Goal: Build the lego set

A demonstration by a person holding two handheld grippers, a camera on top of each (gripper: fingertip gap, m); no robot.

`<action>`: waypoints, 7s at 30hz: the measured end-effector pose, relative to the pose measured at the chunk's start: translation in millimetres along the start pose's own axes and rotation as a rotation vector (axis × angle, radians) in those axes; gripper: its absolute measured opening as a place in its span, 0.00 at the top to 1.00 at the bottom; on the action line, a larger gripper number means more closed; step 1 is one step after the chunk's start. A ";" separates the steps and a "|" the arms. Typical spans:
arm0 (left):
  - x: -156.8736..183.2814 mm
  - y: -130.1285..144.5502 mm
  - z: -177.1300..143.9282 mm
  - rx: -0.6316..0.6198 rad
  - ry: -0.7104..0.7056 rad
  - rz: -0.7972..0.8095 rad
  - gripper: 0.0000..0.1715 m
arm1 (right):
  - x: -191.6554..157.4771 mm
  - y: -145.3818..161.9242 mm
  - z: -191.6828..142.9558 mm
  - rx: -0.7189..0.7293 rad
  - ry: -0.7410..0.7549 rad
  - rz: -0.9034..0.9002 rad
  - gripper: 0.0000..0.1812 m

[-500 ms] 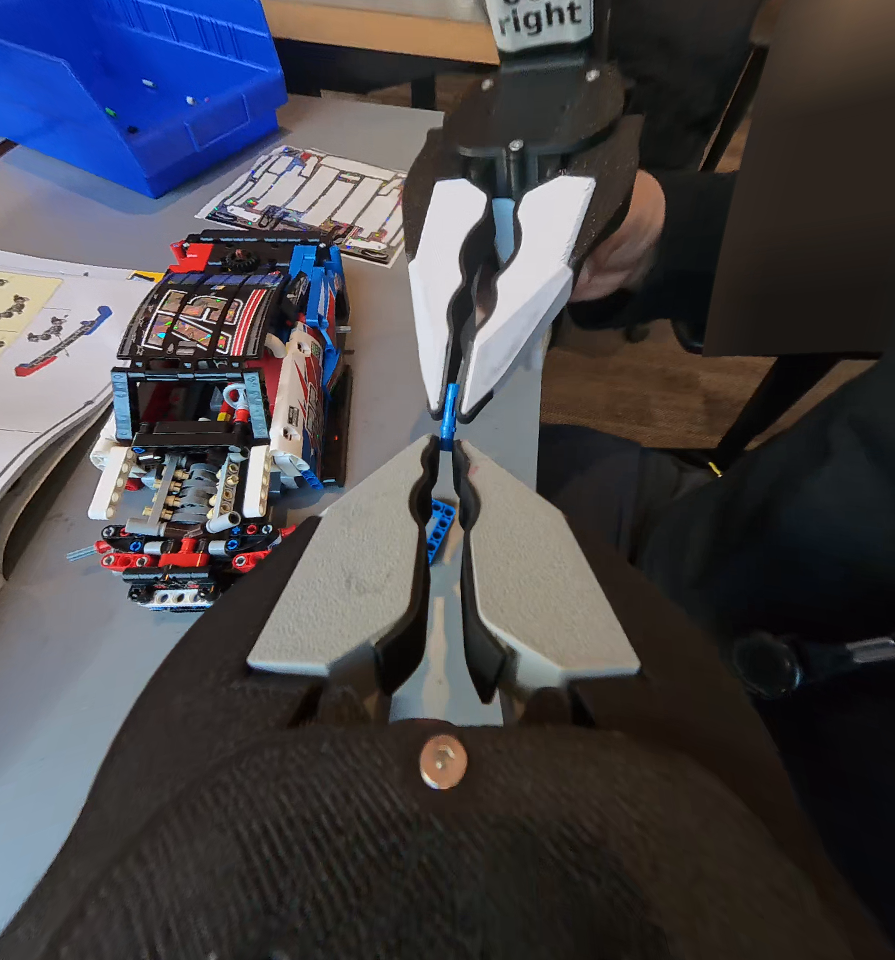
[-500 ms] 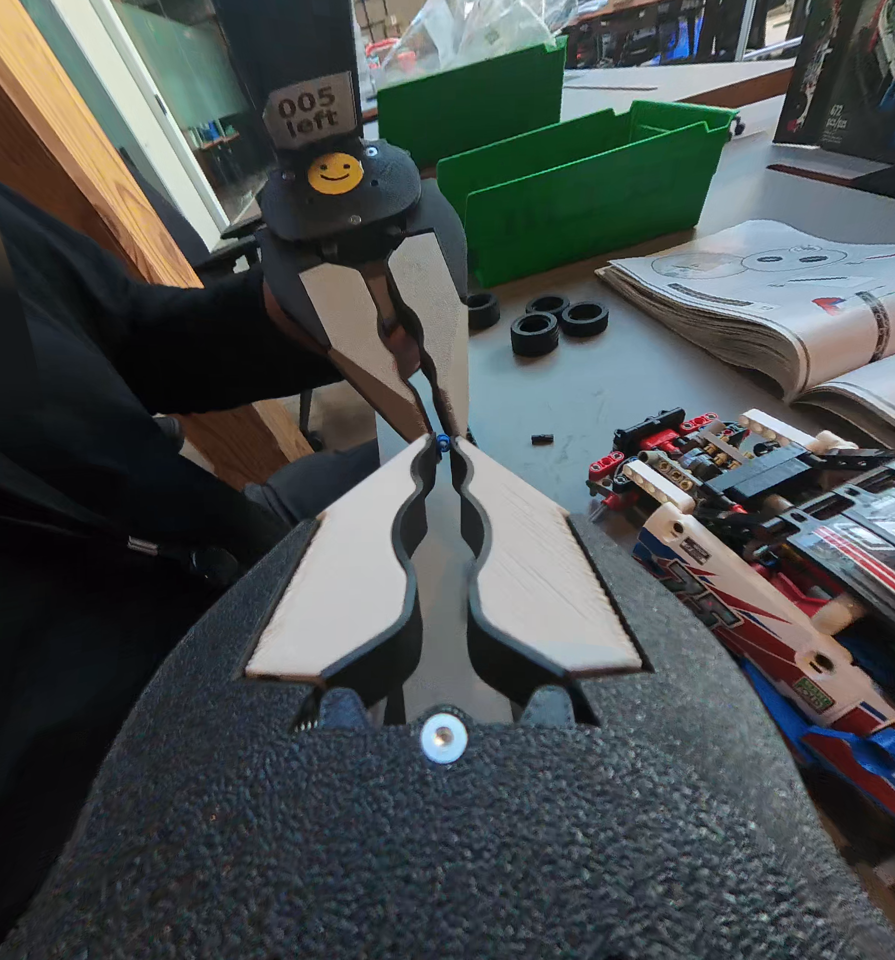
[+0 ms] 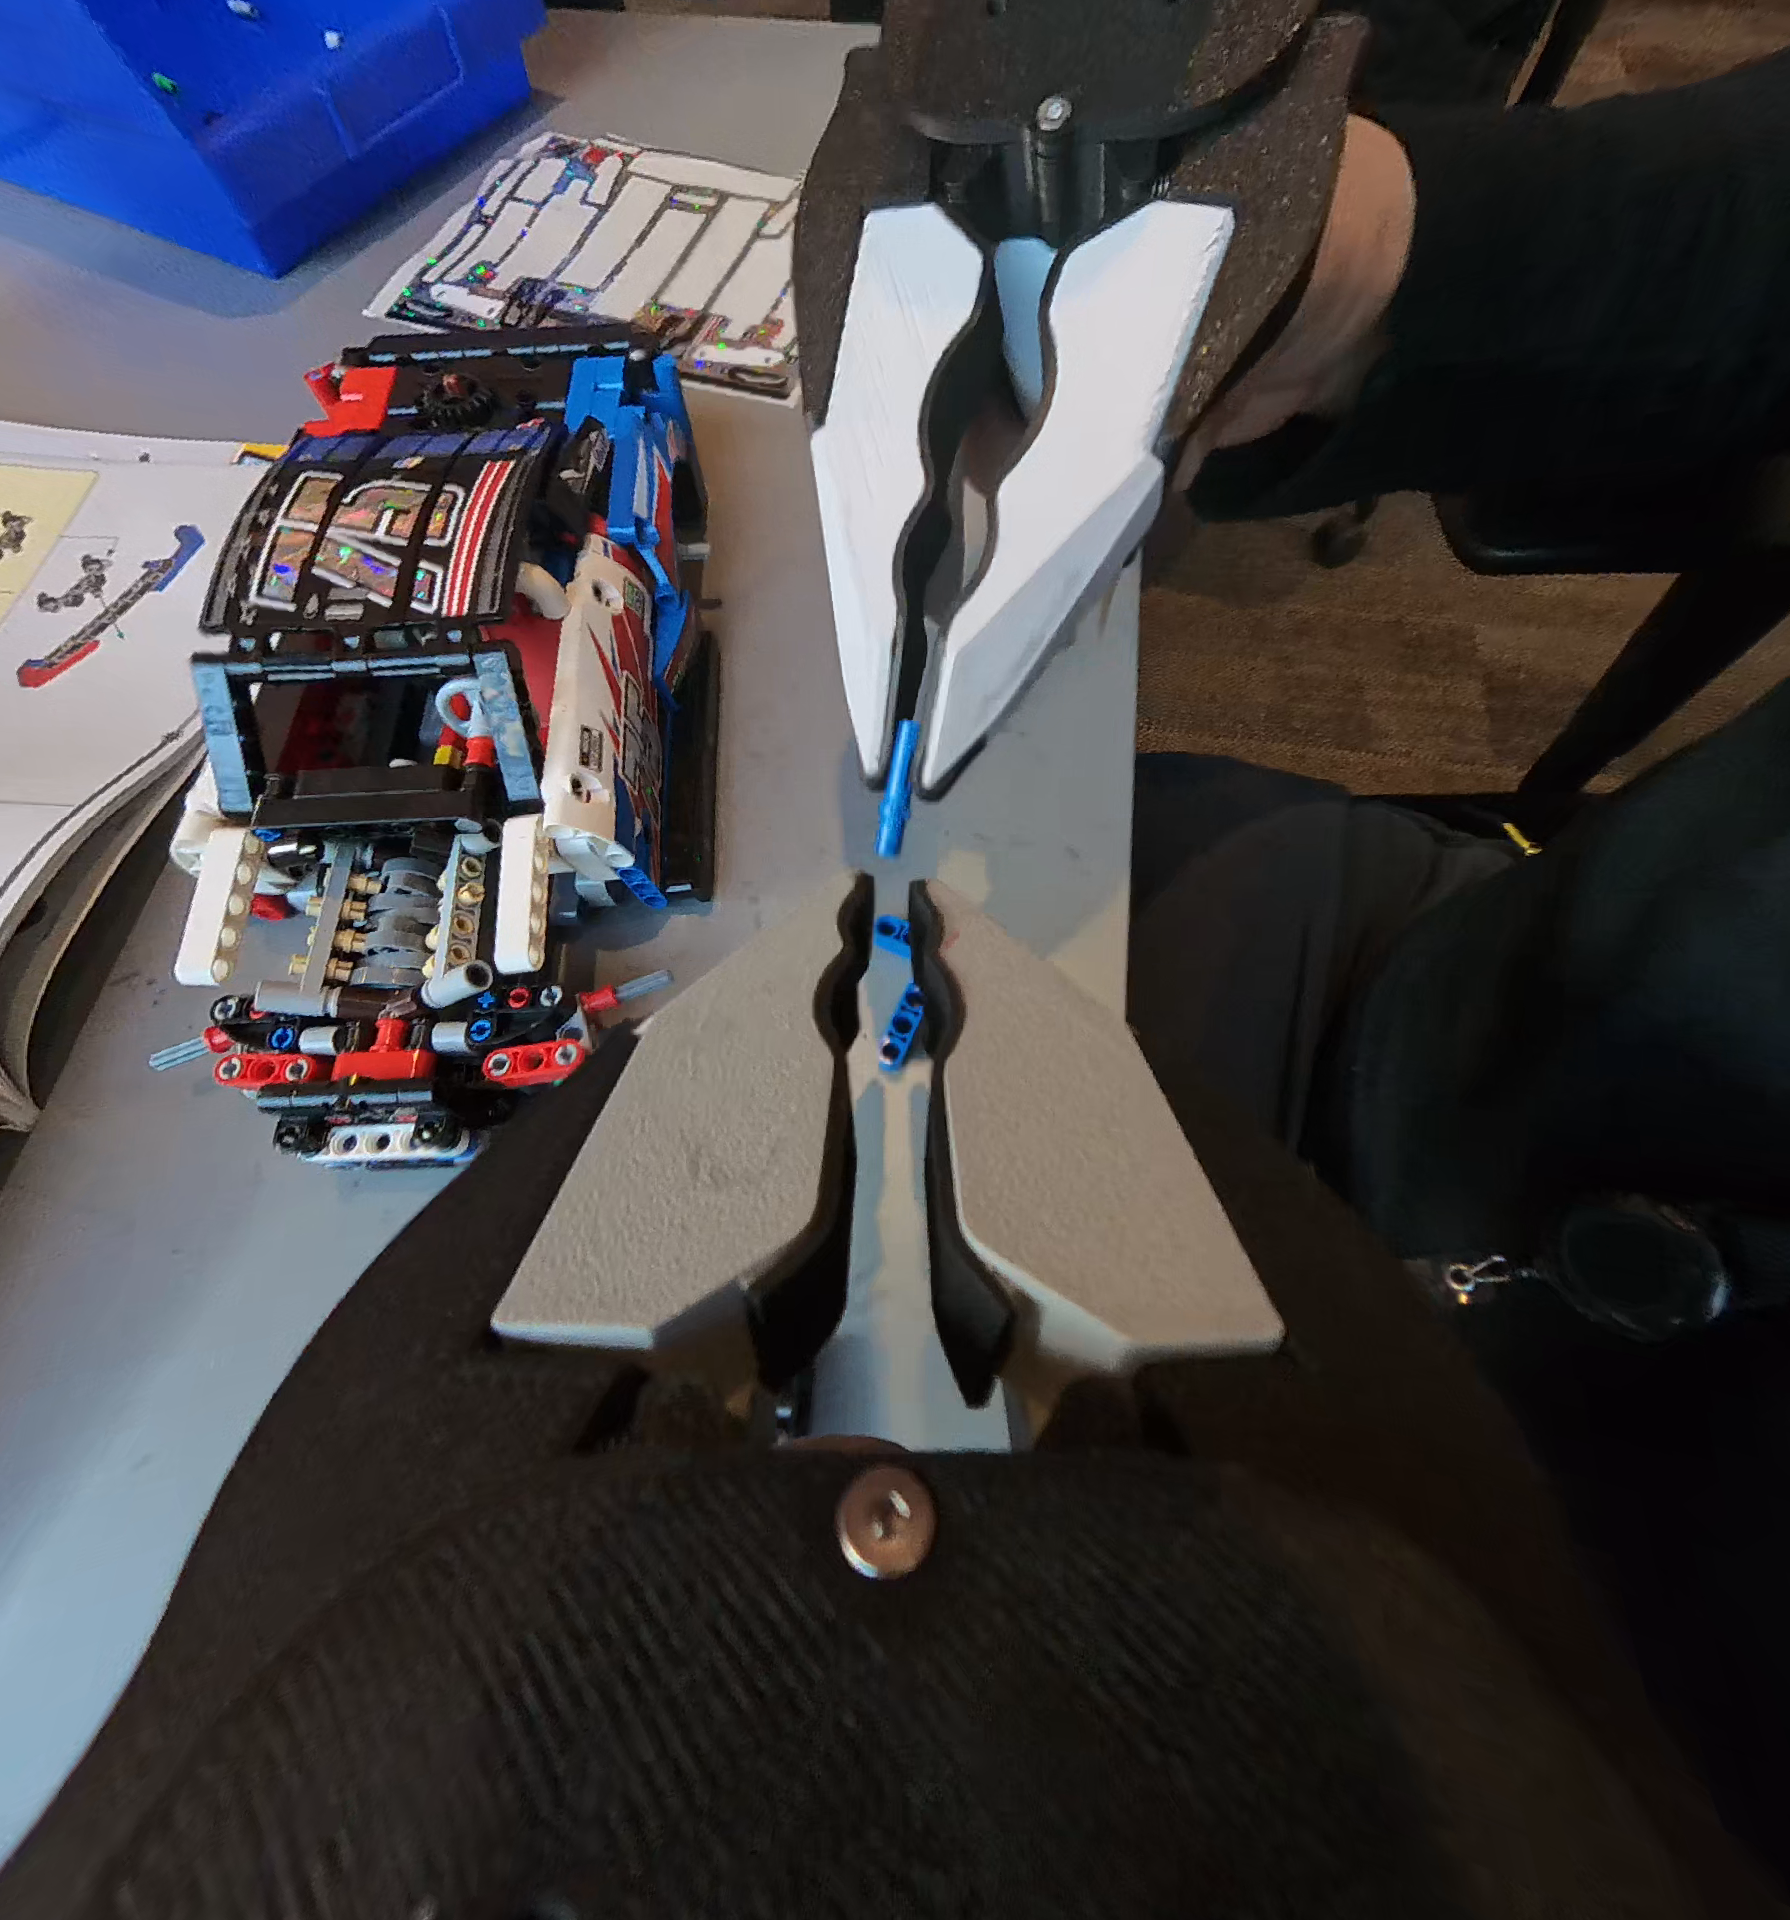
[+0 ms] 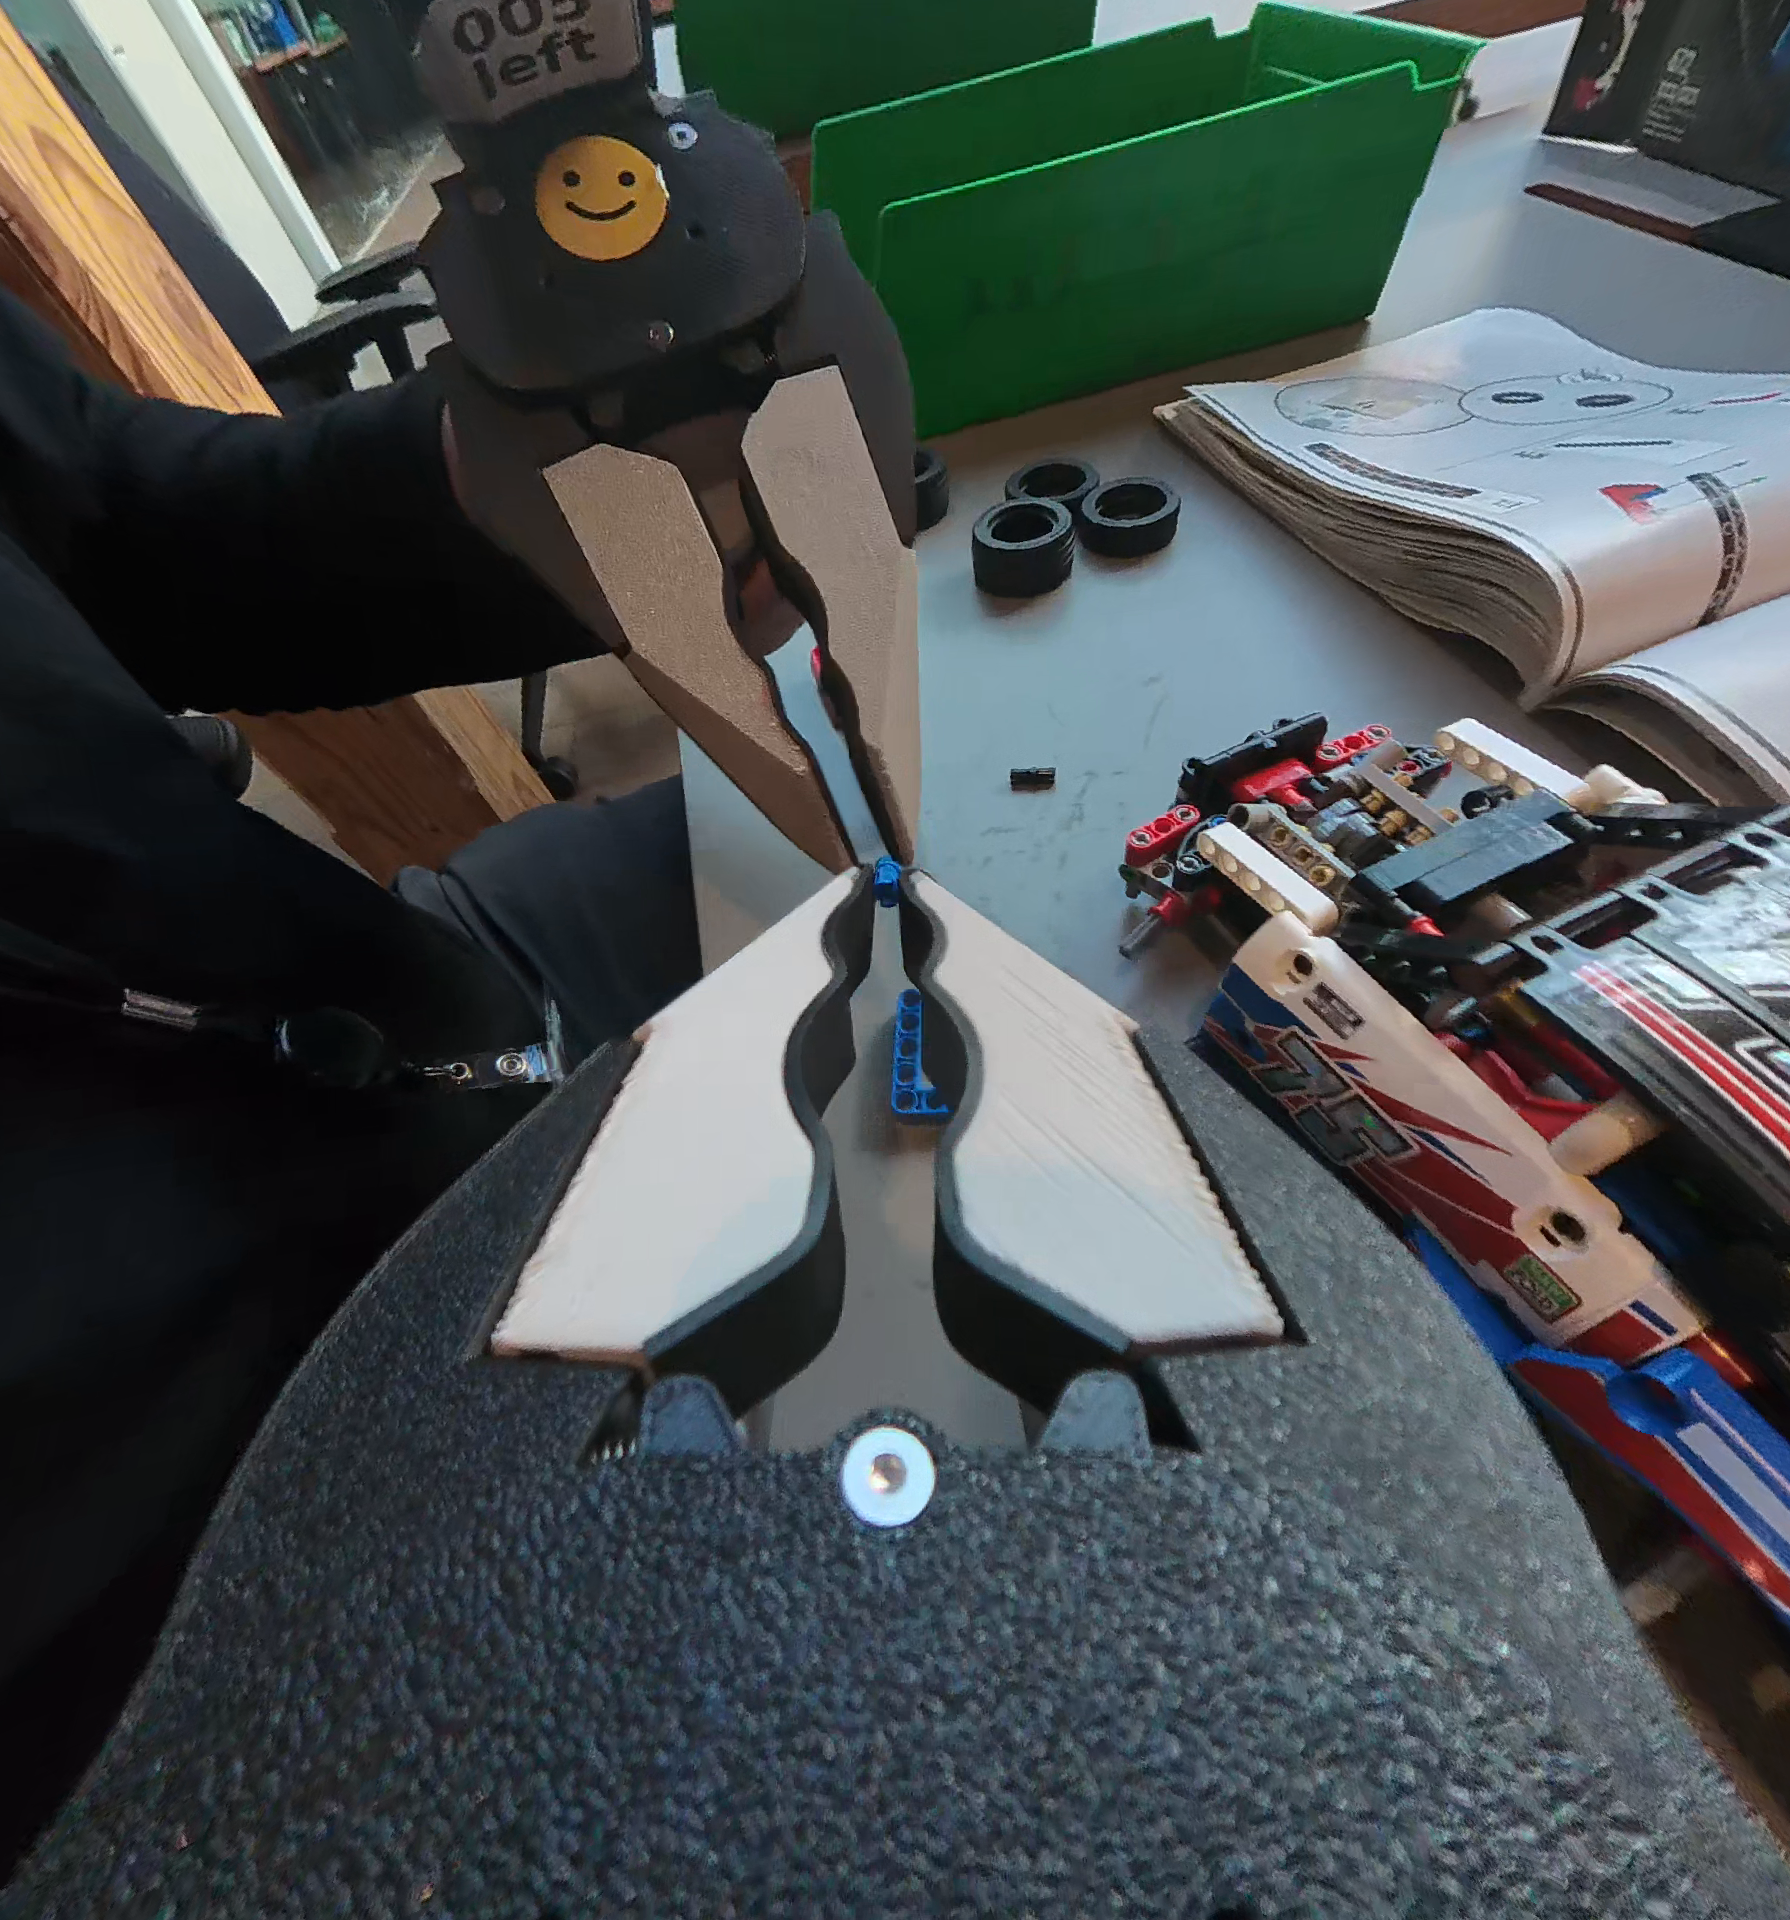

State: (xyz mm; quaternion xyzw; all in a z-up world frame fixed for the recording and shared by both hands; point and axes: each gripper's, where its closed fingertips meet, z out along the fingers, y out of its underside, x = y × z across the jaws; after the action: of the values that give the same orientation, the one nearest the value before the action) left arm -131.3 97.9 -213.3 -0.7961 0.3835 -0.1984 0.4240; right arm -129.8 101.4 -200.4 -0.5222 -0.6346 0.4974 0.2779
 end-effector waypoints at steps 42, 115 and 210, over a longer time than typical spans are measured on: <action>18.2 67.9 -1.8 -0.091 -0.074 0.018 0.93 | 21.3 44.6 9.3 -0.117 0.036 0.078 0.98; 11.8 78.5 -6.2 -0.071 -0.202 -0.194 0.98 | -7.6 54.1 25.2 -0.248 0.031 -0.060 0.90; 8.3 23.9 12.6 -0.248 -0.184 0.558 0.87 | -19.3 45.1 12.6 -0.150 -0.307 0.602 0.96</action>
State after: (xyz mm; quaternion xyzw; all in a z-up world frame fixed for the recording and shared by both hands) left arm -128.6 89.8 -240.3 -0.7205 0.5682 0.0465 0.3948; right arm -117.6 77.2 -243.2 -0.6242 -0.5213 0.5816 -0.0191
